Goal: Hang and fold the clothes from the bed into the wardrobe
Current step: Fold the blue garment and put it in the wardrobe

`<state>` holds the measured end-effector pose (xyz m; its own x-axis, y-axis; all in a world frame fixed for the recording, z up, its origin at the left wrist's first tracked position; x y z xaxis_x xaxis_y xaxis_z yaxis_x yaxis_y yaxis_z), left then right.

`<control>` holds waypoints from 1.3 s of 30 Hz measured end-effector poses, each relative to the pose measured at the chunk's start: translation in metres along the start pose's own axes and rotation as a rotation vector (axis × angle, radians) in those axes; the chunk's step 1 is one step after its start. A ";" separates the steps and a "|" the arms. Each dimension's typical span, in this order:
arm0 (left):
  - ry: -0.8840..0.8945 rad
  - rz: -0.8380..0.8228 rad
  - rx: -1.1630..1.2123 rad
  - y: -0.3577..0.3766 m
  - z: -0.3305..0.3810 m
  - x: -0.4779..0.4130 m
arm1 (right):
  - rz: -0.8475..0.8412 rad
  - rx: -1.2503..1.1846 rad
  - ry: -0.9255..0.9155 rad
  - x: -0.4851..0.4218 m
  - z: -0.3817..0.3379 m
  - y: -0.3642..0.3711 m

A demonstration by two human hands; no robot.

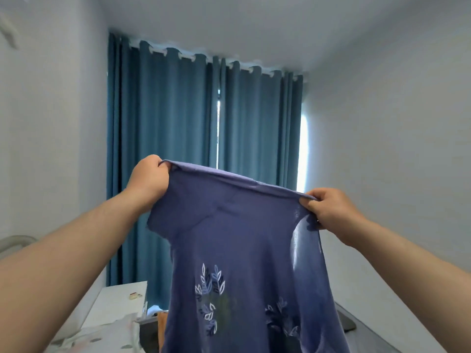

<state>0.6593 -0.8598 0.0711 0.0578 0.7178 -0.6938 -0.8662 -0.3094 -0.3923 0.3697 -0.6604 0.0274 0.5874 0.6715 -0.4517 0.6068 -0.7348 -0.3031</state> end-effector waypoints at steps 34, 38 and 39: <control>0.010 -0.478 0.299 0.028 0.029 -0.019 | -0.033 -0.135 0.219 0.029 0.007 -0.073; 0.121 -0.417 -0.144 0.044 0.016 -0.013 | -0.092 -0.247 0.165 0.038 -0.013 -0.064; 0.199 -0.394 -0.203 0.049 0.024 -0.002 | -0.104 -0.257 0.148 0.039 -0.020 -0.059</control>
<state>0.6046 -0.8613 0.0672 0.4728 0.6777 -0.5633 -0.6461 -0.1681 -0.7445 0.3671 -0.5887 0.0444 0.5751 0.7624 -0.2966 0.7723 -0.6256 -0.1104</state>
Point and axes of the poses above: each hand's wrist, its own x-axis away from the middle knuckle, its own y-axis out of the palm, z = x × y, the point moved 1 cm from there along -x, towards the middle knuckle, and after that the axes turned 4 degrees about -x, right-handed, at the moved point
